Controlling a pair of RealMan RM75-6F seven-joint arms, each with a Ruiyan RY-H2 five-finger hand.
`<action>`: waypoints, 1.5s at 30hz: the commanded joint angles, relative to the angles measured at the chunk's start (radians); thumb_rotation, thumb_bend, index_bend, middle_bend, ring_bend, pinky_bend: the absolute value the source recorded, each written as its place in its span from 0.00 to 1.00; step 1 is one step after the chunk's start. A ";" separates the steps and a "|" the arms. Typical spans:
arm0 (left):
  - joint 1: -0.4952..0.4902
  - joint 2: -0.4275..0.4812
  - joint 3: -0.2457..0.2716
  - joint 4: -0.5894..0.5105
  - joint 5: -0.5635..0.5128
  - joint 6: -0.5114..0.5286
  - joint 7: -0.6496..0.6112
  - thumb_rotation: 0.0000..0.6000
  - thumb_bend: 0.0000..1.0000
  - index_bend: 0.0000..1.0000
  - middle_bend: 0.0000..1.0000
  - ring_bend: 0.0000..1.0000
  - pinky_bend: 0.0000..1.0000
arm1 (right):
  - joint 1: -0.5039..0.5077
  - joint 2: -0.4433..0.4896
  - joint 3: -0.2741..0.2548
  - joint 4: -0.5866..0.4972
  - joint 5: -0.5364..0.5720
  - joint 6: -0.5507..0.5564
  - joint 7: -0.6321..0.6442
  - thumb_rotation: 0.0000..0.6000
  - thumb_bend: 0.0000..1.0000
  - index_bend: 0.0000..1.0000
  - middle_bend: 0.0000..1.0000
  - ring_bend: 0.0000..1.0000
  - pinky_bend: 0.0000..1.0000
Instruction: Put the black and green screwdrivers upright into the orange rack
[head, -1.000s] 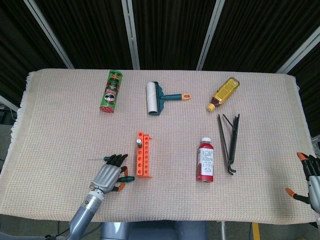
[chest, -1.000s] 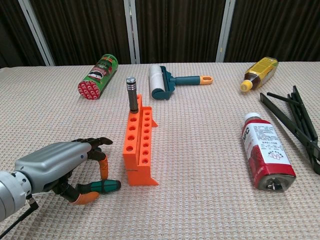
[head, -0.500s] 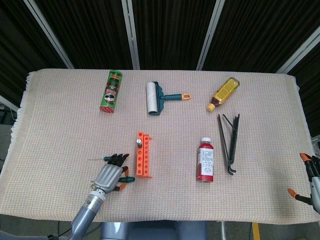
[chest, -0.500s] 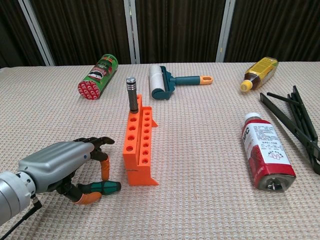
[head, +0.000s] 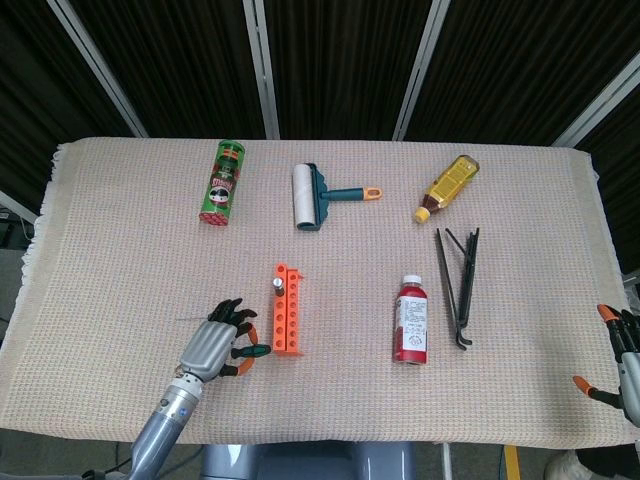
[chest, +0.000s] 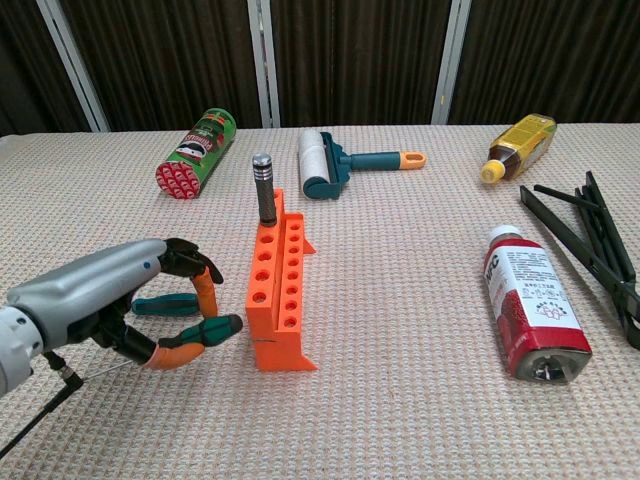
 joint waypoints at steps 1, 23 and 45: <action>0.027 0.103 -0.031 -0.091 0.081 0.017 -0.201 1.00 0.50 0.63 0.30 0.10 0.09 | 0.002 0.000 0.000 -0.002 -0.002 -0.002 -0.003 1.00 0.00 0.01 0.08 0.00 0.00; -0.005 0.281 -0.057 -0.132 0.370 -0.017 -1.241 1.00 0.54 0.73 0.50 0.26 0.29 | 0.000 0.009 -0.001 -0.032 -0.003 0.002 -0.036 1.00 0.00 0.01 0.08 0.00 0.00; -0.091 0.022 -0.123 0.085 0.375 0.048 -1.082 1.00 0.55 0.73 0.50 0.26 0.29 | 0.003 0.005 0.005 -0.012 0.016 -0.017 -0.018 1.00 0.00 0.01 0.08 0.00 0.00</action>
